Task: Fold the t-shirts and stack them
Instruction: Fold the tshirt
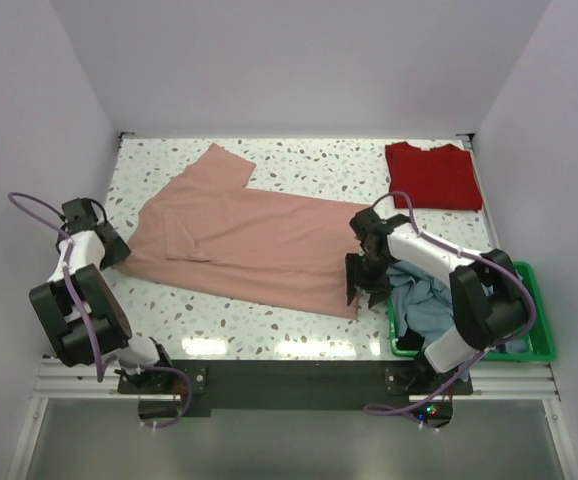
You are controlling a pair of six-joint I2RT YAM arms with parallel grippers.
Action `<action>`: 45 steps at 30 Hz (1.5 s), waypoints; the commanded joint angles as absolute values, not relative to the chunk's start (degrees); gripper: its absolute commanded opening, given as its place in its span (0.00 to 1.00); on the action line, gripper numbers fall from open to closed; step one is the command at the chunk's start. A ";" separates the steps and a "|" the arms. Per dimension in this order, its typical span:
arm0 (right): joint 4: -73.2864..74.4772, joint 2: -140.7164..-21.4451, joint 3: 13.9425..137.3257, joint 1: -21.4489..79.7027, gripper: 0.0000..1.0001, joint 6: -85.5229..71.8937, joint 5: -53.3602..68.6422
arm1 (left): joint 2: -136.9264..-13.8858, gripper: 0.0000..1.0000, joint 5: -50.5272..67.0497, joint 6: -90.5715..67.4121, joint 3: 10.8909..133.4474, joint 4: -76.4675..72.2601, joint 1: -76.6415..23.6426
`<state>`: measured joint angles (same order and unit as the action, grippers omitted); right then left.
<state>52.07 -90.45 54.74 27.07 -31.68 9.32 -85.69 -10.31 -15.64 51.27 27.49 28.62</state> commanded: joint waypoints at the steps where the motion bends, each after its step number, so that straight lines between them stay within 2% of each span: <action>1: 55.89 -86.84 60.63 27.33 0.61 -31.99 5.63 | -79.73 0.72 -11.95 -16.26 50.01 24.43 27.78; 3: 56.69 -86.40 62.22 27.33 0.66 -31.99 5.71 | -77.53 0.70 -13.00 -16.26 49.49 24.52 25.33; 6: 55.46 -85.87 64.07 27.25 0.66 -32.87 6.50 | -73.92 0.67 -15.21 -18.09 48.08 24.26 15.33; 9: 53.79 -86.83 65.74 27.25 0.66 -32.96 7.21 | -74.87 0.58 -7.41 -21.44 46.76 22.68 11.09; 13: 53.26 -89.47 70.30 27.33 0.65 -32.87 7.73 | -79.44 0.56 -4.22 -23.20 47.90 21.44 6.69; 20: 53.35 -92.28 74.44 27.25 0.64 -32.61 9.23 | -85.51 0.45 -3.61 -23.29 50.01 21.19 6.50; 36: 55.72 -92.29 73.74 27.25 0.64 -30.32 8.62 | -88.59 0.35 -4.57 -24.17 47.72 19.34 6.24; 40: 56.25 -91.93 73.92 27.33 0.64 -29.88 8.09 | -88.59 0.22 -5.36 -24.35 48.51 19.60 6.15; 44: 56.69 -91.93 74.00 27.33 0.64 -29.44 7.73 | -88.77 0.18 -5.63 -24.61 49.66 20.39 5.80; 45: 56.78 -91.93 74.00 27.25 0.64 -29.36 7.65 | -88.51 0.15 -5.54 -24.70 49.75 20.65 5.63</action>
<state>55.20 -92.64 72.53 27.07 -30.35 8.47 -88.62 -4.75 -23.66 47.40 21.93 6.42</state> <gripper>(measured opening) 0.639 0.181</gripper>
